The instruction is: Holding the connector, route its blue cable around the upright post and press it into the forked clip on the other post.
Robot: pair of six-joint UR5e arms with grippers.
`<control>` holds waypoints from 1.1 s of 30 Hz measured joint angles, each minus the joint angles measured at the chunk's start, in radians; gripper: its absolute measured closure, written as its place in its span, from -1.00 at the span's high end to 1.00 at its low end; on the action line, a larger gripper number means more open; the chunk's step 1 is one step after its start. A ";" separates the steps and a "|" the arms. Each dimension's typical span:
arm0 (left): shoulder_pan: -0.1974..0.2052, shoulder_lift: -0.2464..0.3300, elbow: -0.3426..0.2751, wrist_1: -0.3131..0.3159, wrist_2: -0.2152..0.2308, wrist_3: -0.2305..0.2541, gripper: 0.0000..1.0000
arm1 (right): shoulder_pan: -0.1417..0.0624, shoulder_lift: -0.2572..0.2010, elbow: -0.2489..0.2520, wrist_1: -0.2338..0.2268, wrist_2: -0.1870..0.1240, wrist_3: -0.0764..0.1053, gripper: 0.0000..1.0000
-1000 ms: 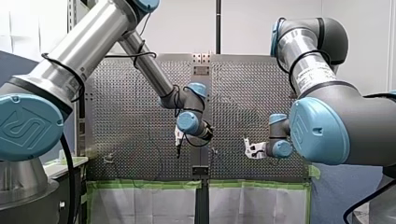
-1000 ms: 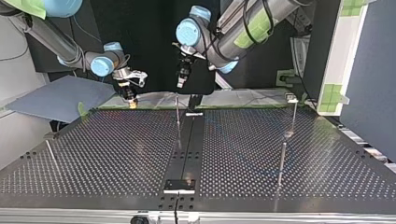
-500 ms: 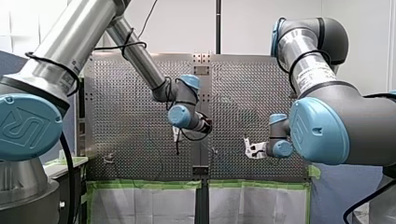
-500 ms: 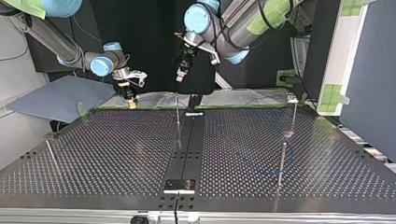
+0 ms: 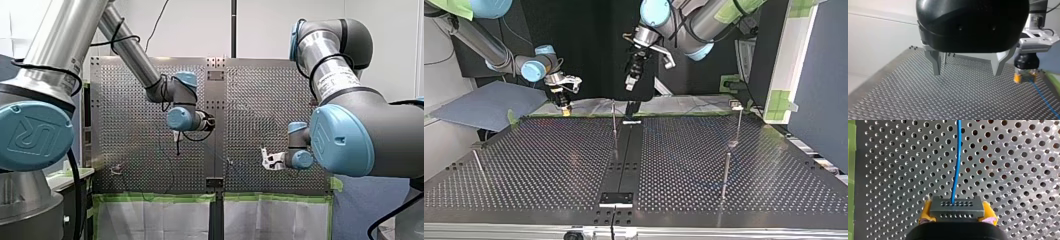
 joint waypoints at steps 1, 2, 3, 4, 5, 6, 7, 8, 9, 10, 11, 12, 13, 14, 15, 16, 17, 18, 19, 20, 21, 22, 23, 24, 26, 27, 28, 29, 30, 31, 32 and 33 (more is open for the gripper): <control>0.000 0.013 -0.013 0.012 0.000 0.003 0.98 | 0.001 0.000 0.000 0.000 0.000 0.000 -1.00; 0.000 0.022 -0.022 0.022 0.000 0.005 0.98 | 0.001 0.000 0.000 0.000 0.000 -0.001 -1.00; 0.000 0.031 -0.031 0.031 -0.001 0.007 0.98 | 0.001 0.000 0.000 0.000 0.000 -0.001 -1.00; 0.000 0.042 -0.042 0.042 -0.003 0.009 0.98 | 0.001 0.000 0.000 0.000 0.000 -0.001 -1.00; 0.001 0.050 -0.051 0.050 -0.005 0.011 0.98 | 0.001 0.000 0.000 0.000 0.000 -0.001 -1.00; 0.001 0.062 -0.062 0.062 -0.011 0.017 0.98 | 0.001 0.000 0.000 0.000 0.000 -0.001 -1.00; 0.001 0.071 -0.071 0.070 -0.016 0.023 0.98 | 0.002 0.000 0.000 0.000 0.000 -0.001 -1.00; 0.001 0.079 -0.080 0.079 -0.020 0.028 0.98 | 0.002 0.000 0.000 0.000 0.000 -0.001 -1.00; 0.001 0.088 -0.088 0.088 -0.024 0.032 0.98 | 0.002 0.000 0.000 0.000 0.000 -0.001 -1.00; 0.001 0.099 -0.098 0.098 -0.027 0.036 0.98 | 0.003 0.000 0.000 0.000 0.000 -0.001 -1.00; 0.002 0.106 -0.106 0.106 -0.029 0.037 0.98 | 0.003 0.000 0.000 0.000 0.000 -0.001 -1.00; 0.002 0.114 -0.114 0.113 -0.030 0.039 0.98 | 0.003 0.000 0.000 0.000 0.000 -0.001 -1.00; 0.003 0.123 -0.124 0.124 -0.031 0.041 0.98 | 0.003 0.000 0.000 0.000 0.000 -0.001 -1.00; 0.003 0.129 -0.131 0.131 -0.032 0.042 0.98 | 0.003 0.000 0.000 0.000 0.000 -0.001 -1.00; 0.004 0.131 -0.139 0.138 -0.032 0.043 0.98 | 0.003 0.000 0.000 0.000 0.000 -0.001 -1.00; 0.004 0.131 -0.149 0.149 -0.032 0.042 0.98 | 0.003 0.000 0.000 0.000 0.000 -0.001 -1.00; 0.005 0.128 -0.156 0.156 -0.031 0.042 0.98 | 0.003 0.000 0.000 0.000 0.000 -0.001 -1.00; 0.005 0.124 -0.163 0.163 -0.030 0.041 0.98 | 0.003 0.000 0.000 0.001 0.000 -0.001 -1.00; 0.005 0.119 -0.174 0.173 -0.027 0.040 0.98 | 0.003 0.000 0.000 0.001 0.000 -0.001 -1.00; 0.004 0.115 -0.182 0.182 -0.024 0.041 0.98 | 0.003 0.000 0.000 0.001 0.000 -0.001 -1.00; 0.004 0.113 -0.191 0.190 -0.020 0.045 0.98 | 0.003 0.000 0.000 0.001 0.000 -0.001 -1.00; 0.004 0.110 -0.203 0.202 -0.013 0.051 0.98 | 0.003 0.000 0.000 0.001 0.000 -0.001 -1.00; 0.003 0.109 -0.212 0.211 -0.007 0.058 0.98 | 0.003 0.000 0.000 0.001 0.000 -0.001 -1.00; 0.003 0.108 -0.220 0.220 0.000 0.064 0.98 | 0.003 0.000 0.000 0.001 0.000 -0.001 -1.00; 0.001 0.107 -0.241 0.240 0.014 0.075 0.98 | 0.003 0.000 0.000 0.001 0.000 -0.001 -1.00; 0.000 0.107 -0.249 0.247 0.019 0.078 0.98 | 0.003 0.000 0.000 0.002 0.000 -0.001 -1.00; -0.002 0.107 -0.261 0.254 0.022 0.080 0.98 | 0.003 0.000 0.000 0.003 0.000 -0.001 -1.00; -0.003 0.107 -0.269 0.259 0.024 0.079 0.98 | 0.003 0.000 0.000 0.003 0.000 -0.002 -1.00; -0.004 0.107 -0.278 0.265 0.026 0.076 0.98 | 0.003 0.000 0.000 0.004 0.000 -0.002 -1.00; -0.005 0.107 -0.290 0.273 0.027 0.070 0.98 | 0.003 0.000 0.000 0.006 0.000 -0.002 -1.00; -0.006 0.107 -0.298 0.279 0.027 0.064 0.98 | 0.003 0.000 0.000 0.006 0.000 -0.003 -1.00; -0.007 0.106 -0.304 0.284 0.027 0.057 0.98 | 0.003 0.000 0.000 0.007 0.000 -0.003 -1.00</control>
